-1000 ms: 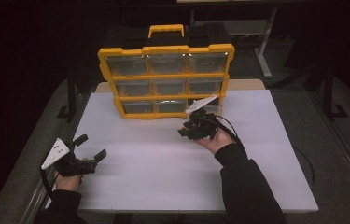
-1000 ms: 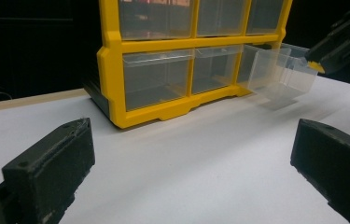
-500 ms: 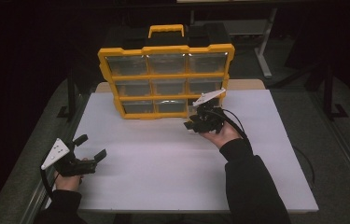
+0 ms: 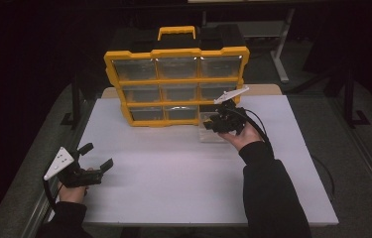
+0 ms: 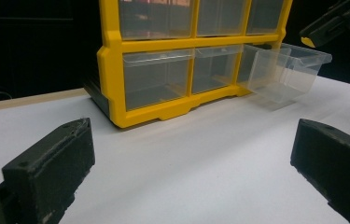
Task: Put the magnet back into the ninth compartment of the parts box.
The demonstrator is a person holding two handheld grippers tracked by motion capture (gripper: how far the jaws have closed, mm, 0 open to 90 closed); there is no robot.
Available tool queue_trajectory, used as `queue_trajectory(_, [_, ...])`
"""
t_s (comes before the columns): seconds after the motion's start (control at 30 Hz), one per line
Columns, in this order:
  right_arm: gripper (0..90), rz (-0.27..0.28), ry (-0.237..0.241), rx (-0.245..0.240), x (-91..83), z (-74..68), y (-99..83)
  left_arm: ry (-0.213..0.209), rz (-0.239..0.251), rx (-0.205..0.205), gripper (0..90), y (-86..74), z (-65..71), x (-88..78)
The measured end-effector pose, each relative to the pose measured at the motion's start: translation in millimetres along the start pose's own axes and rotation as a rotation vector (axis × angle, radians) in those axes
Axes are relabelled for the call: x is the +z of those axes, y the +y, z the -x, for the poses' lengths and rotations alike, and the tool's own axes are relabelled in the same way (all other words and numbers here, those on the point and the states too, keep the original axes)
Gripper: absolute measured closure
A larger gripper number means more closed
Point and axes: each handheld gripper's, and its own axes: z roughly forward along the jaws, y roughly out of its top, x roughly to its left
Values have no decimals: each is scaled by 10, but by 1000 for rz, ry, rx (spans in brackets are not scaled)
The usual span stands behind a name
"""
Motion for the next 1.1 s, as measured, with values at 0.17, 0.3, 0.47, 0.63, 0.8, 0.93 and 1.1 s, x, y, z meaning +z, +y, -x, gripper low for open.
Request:
queue_trajectory(0.17, [607,-4,-24,33,-33,102,-22,0,0,0,0,0,-2,-1])
queue_trajectory(0.3, [607,2,-32,44,-42,142,-35,0,0,-1,0,0,-2,-1])
queue_trajectory(0.47, [607,1,-44,61,-35,185,-42,0,0,0,0,0,-5,-3])
queue_trajectory(0.63, [606,-11,-47,83,-5,232,-56,-1,0,-1,0,-1,-1,0])
queue_trajectory(0.8, [521,16,-51,104,-3,254,-62,-3,0,-2,0,-2,-1,4])
queue_trajectory(0.93, [403,28,-69,119,-21,285,-69,-3,0,-2,0,-2,-2,3])
queue_trajectory(1.1, [217,53,-53,131,-45,300,-97,-5,-3,0,0,-3,2,6])
